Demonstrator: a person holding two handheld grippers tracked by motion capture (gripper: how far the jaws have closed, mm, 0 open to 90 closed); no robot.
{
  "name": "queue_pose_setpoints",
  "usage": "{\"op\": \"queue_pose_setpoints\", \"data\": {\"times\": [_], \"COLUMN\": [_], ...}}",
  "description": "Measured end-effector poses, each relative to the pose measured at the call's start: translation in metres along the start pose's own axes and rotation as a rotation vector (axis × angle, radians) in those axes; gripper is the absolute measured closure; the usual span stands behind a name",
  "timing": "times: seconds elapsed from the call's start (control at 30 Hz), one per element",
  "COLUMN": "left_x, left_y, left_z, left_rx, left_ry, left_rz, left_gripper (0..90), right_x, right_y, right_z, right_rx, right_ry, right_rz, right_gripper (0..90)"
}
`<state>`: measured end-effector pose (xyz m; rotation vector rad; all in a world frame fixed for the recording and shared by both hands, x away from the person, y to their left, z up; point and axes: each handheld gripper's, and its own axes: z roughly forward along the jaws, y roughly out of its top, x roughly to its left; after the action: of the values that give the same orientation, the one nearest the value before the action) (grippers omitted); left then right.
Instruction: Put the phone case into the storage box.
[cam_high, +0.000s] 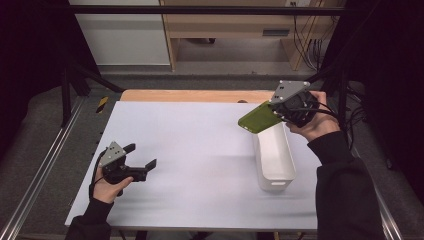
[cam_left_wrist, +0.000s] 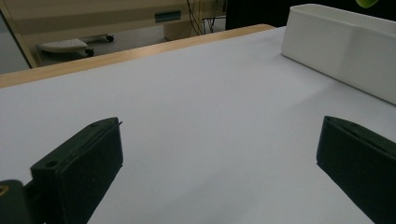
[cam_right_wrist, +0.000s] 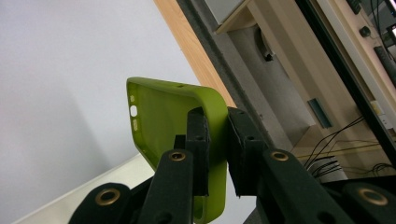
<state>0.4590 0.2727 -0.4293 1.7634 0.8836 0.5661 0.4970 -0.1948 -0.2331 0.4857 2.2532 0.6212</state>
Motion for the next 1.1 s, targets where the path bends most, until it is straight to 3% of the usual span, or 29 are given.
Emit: {"op": "queue_pose_setpoints", "data": {"times": [0.27,0.7,1.1], "left_x": [0.0,-0.001,-0.001], "left_y": [0.0,0.0,0.0], "left_z": [0.0,0.001,0.001], "left_rx": [0.003,0.005,0.006], "left_ry": [0.0,-0.001,-0.002], "left_rz": [0.002,0.006,0.01], "left_gripper": [0.0,0.0,0.0], "right_x": [-0.001,-0.006,-0.009], "right_y": [-0.002,-0.005,-0.011], "right_z": [-0.002,0.0,0.008], "right_rx": [0.003,0.024,0.073], "right_ry": [-0.038,-0.058,-0.083], "right_rz": [-0.054,-0.105,-0.147], "right_gripper": [79.8,79.7,79.7]}}
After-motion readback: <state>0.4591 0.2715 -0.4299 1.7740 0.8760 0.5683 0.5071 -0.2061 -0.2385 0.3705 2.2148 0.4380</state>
